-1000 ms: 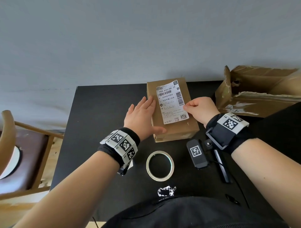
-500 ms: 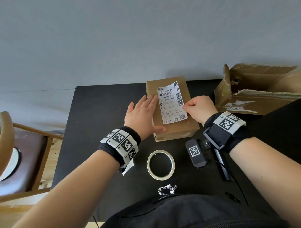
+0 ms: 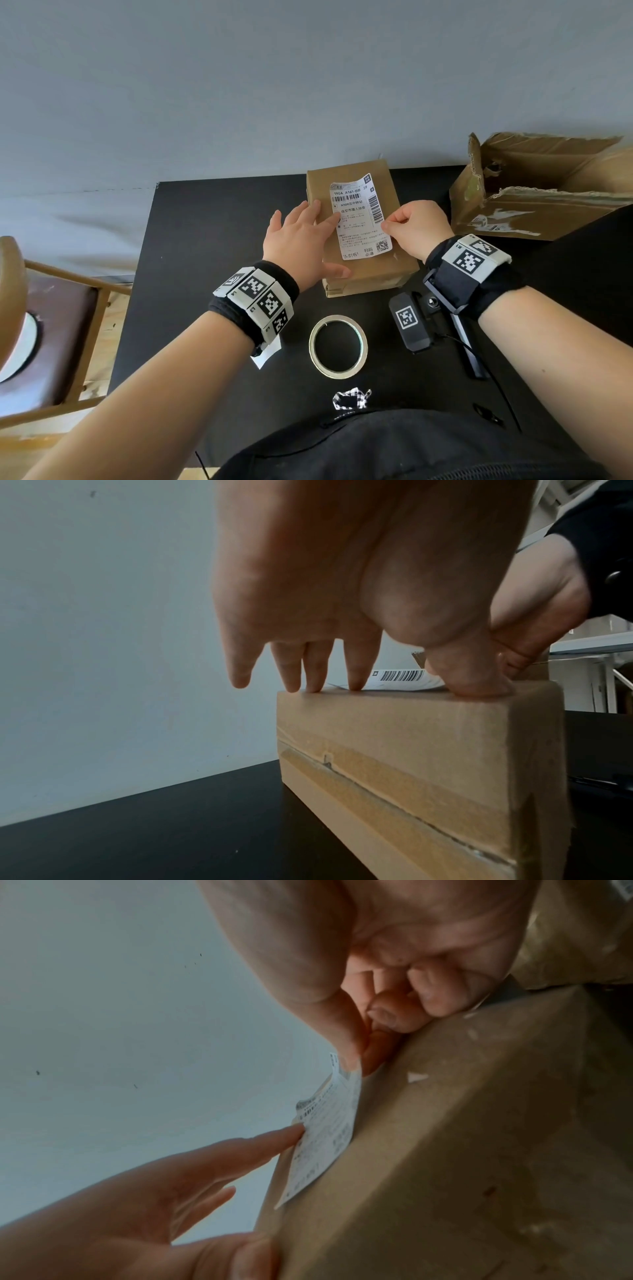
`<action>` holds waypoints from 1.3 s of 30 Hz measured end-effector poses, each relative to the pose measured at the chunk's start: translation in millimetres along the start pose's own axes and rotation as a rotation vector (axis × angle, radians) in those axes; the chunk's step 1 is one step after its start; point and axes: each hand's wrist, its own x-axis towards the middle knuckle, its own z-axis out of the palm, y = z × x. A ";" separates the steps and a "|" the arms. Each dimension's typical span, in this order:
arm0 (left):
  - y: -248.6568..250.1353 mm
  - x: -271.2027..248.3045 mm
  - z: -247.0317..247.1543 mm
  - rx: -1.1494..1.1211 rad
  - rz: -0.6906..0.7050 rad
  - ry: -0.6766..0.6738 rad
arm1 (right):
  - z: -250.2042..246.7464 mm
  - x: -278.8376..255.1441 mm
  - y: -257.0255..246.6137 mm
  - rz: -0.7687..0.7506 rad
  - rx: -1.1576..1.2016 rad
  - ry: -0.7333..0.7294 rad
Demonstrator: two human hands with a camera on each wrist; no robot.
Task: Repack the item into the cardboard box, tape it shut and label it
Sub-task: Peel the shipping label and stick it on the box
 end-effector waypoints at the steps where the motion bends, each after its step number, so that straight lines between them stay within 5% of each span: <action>1: 0.0 0.2 -0.2 0.000 0.000 -0.002 | 0.3 -0.2 0.0 -0.004 -0.004 0.001; 39: -5.3 5.8 -9.4 -0.008 0.107 -0.009 | -4.8 2.9 8.7 -0.106 -0.134 0.162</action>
